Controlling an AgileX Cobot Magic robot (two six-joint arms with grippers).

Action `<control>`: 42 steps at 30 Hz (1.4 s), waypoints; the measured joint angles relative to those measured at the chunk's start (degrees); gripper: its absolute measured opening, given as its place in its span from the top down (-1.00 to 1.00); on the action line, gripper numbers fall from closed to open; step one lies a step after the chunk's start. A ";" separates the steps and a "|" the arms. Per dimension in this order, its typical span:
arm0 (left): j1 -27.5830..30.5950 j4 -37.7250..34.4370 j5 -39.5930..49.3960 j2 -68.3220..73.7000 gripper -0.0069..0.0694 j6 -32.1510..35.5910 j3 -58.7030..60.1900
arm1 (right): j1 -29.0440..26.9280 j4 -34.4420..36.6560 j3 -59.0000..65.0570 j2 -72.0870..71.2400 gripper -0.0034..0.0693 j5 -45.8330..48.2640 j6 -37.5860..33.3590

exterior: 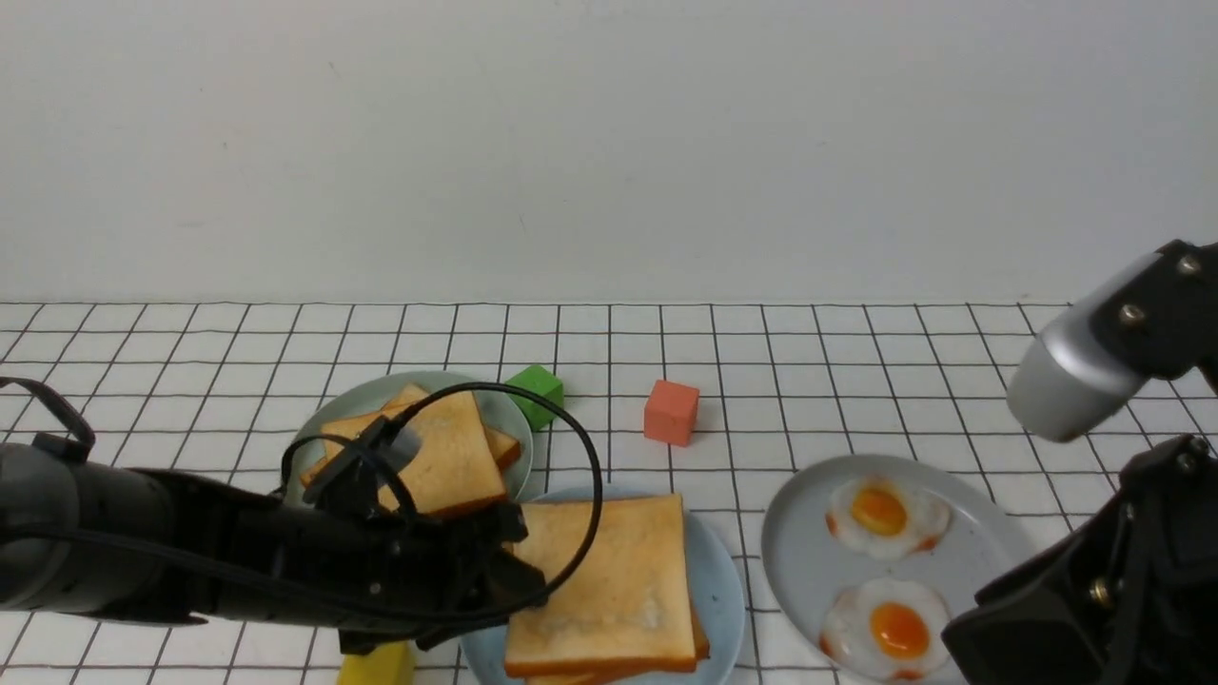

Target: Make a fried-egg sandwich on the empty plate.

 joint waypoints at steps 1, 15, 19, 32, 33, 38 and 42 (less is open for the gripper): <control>0.00 0.00 0.06 -0.06 0.26 0.00 0.00 | 0.00 0.00 0.00 0.00 0.25 0.00 0.00; 7.13 21.38 4.37 -18.58 -0.86 -14.84 -3.64 | -4.25 -7.08 0.02 -3.39 0.28 -3.45 10.83; 11.12 46.46 14.85 -24.53 -0.48 -31.59 -11.83 | -10.79 -10.97 2.35 -7.74 0.68 -5.67 13.70; 6.30 80.30 30.02 -46.97 0.85 -53.95 -27.89 | -21.24 -13.12 27.46 -33.38 0.93 -27.38 17.98; 5.66 80.52 30.02 -50.87 0.85 -53.28 -25.84 | -21.24 -13.60 29.30 -35.71 0.93 -28.81 18.00; 5.15 81.24 29.15 -66.19 0.85 -49.62 -12.97 | -21.24 -14.48 35.35 -43.97 0.93 -33.18 18.05; 5.15 80.11 24.03 -75.06 0.85 -53.57 -3.42 | -21.24 -15.53 37.90 -47.07 0.92 -34.00 18.05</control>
